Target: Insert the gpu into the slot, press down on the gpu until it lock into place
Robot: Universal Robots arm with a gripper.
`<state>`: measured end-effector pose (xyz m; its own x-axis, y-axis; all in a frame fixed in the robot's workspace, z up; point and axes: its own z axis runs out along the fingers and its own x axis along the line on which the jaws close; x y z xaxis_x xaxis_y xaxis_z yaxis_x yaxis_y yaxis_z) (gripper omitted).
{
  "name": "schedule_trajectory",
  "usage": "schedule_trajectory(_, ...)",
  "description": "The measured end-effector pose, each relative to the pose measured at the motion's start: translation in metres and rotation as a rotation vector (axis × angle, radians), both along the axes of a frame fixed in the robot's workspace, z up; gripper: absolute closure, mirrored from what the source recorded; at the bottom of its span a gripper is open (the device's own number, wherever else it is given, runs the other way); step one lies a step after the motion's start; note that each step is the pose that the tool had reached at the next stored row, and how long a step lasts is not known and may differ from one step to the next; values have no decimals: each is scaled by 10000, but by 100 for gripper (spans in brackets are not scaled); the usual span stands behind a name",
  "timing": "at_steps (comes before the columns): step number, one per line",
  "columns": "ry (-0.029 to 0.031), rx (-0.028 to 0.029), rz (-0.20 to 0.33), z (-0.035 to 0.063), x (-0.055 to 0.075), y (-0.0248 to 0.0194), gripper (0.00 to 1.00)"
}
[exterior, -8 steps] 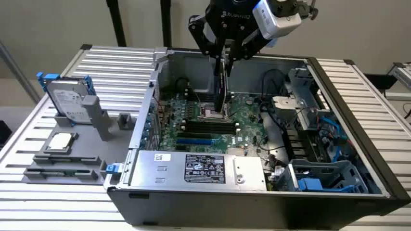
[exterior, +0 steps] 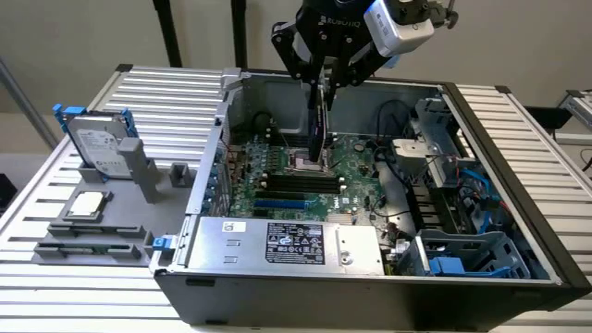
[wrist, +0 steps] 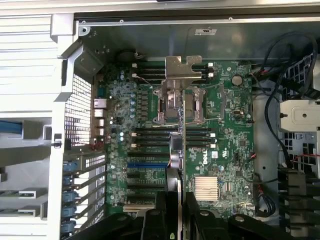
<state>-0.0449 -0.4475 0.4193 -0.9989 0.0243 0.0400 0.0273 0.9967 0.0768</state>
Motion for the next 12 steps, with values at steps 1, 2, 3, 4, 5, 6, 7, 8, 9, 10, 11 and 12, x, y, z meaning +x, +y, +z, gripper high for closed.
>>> schedule_trajectory(1,0,0,0,0,0,0,74)
schedule_trajectory(2,0,0,0,0,0,0,74)
schedule_trajectory(3,0,0,0,0,0,0,74)
schedule_trajectory(4,0,0,0,0,0,0,74)
schedule_trajectory(5,0,0,0,0,0,0,74)
schedule_trajectory(6,0,-1,0,0,0,0,74)
schedule_trajectory(7,0,-1,24,1,0,0,74)
schedule_trajectory(8,0,1,168,0,0,1,74)
schedule_trajectory(9,-1,0,346,0,0,1,74)
schedule_trajectory(10,-2,-1,527,0,0,1,74)
schedule_trajectory(11,-5,0,707,-1,0,1,74)
schedule_trajectory(12,-11,0,887,-2,0,1,74)
